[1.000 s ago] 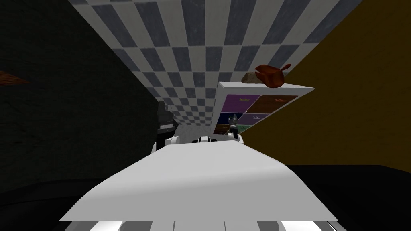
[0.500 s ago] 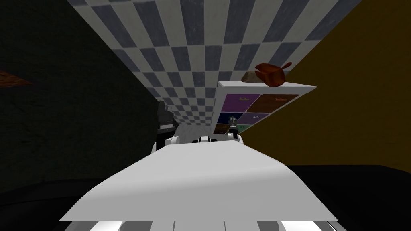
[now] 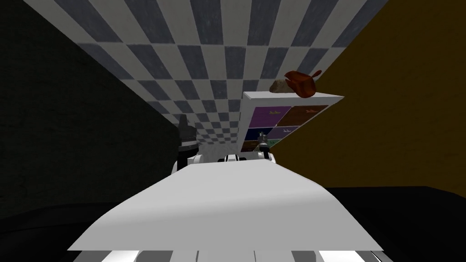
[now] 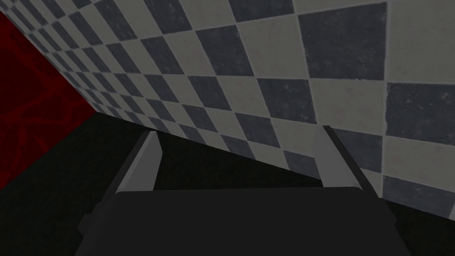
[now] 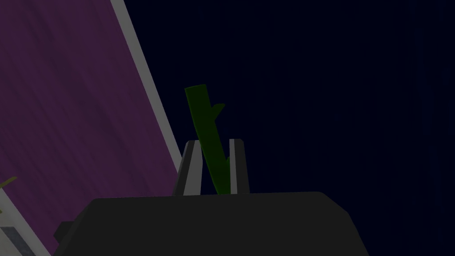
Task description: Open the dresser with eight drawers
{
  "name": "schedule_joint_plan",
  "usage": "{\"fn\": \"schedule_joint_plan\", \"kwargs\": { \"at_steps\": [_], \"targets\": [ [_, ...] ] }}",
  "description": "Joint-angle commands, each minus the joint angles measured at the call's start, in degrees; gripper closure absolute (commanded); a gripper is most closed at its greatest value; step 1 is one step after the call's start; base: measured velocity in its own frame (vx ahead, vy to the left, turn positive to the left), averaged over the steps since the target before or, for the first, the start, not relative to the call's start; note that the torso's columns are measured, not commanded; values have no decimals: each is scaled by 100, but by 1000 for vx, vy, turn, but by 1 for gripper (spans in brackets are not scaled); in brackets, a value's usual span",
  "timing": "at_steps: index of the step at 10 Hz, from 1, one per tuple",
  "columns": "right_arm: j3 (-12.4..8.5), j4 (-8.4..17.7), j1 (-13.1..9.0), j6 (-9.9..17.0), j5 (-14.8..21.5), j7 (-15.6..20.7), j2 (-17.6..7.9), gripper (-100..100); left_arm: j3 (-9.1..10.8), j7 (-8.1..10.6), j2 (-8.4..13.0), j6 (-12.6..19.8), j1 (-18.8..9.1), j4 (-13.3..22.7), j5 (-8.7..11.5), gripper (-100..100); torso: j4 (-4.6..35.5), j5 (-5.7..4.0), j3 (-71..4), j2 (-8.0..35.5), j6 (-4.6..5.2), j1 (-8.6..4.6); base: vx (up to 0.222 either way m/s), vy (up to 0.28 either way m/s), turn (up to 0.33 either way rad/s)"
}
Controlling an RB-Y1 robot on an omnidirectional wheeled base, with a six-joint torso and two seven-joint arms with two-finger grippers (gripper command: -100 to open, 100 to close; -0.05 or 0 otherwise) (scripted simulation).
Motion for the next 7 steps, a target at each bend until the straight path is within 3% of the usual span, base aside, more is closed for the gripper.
{"fn": "schedule_joint_plan", "kwargs": {
  "at_steps": [1,7],
  "targets": [
    [-45,-35,3,-281,342,-394,-85,100,0,0,0,0,-1,0,0,0,-1,-6,6,5,-20,1,75,43,-301],
    [-21,-44,106,-692,1227,-1325,-129,100,0,0,0,0,0,0,0,0,3,-3,9,12,1,3,77,49,-213]
  ]
}}
